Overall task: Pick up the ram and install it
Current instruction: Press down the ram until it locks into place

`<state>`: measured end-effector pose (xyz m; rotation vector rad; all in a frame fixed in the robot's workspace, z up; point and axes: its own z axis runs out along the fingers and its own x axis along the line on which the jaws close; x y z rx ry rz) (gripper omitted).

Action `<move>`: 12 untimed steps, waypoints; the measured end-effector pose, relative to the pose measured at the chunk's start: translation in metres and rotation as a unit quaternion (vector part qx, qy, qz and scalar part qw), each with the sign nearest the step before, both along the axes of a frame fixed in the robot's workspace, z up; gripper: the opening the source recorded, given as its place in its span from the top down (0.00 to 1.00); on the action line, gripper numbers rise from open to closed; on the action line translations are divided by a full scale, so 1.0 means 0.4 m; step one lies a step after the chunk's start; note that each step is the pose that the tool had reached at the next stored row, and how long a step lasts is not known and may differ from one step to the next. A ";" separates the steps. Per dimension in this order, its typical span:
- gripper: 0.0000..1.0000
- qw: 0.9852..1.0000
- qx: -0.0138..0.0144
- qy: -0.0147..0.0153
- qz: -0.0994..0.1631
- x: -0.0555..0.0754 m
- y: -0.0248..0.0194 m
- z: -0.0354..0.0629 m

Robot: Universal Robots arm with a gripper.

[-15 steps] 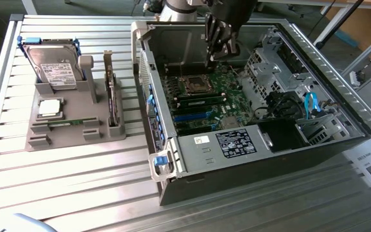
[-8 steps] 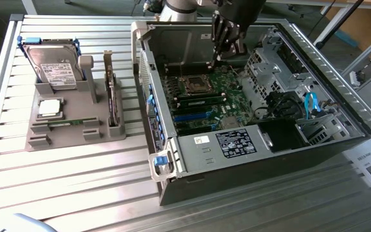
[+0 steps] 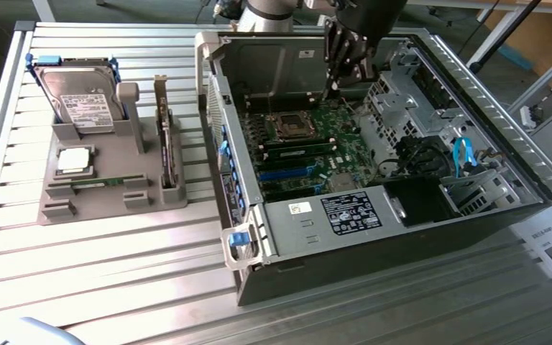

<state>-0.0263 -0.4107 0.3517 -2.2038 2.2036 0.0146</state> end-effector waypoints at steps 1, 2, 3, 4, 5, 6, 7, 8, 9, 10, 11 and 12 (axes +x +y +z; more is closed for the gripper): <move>0.90 1.000 0.000 0.000 0.000 0.001 0.000 0.000; 0.90 1.000 0.000 0.000 0.000 0.001 0.000 0.000; 0.90 1.000 0.000 0.000 0.000 0.001 0.000 0.000; 0.90 1.000 0.000 0.000 0.000 0.001 0.000 0.000; 0.90 1.000 0.000 0.000 0.000 0.001 0.000 0.000; 0.90 1.000 0.000 0.000 0.000 0.001 0.000 0.000; 0.90 1.000 0.000 0.000 0.000 0.001 0.000 0.000; 0.90 1.000 0.000 0.000 0.000 0.001 0.000 0.000; 0.90 1.000 0.000 0.000 0.000 0.001 0.000 0.000; 0.90 1.000 0.000 0.000 0.000 0.001 0.000 0.000; 0.90 1.000 0.000 0.000 0.000 0.001 0.000 0.000; 0.90 1.000 0.000 0.000 0.000 0.001 0.000 0.000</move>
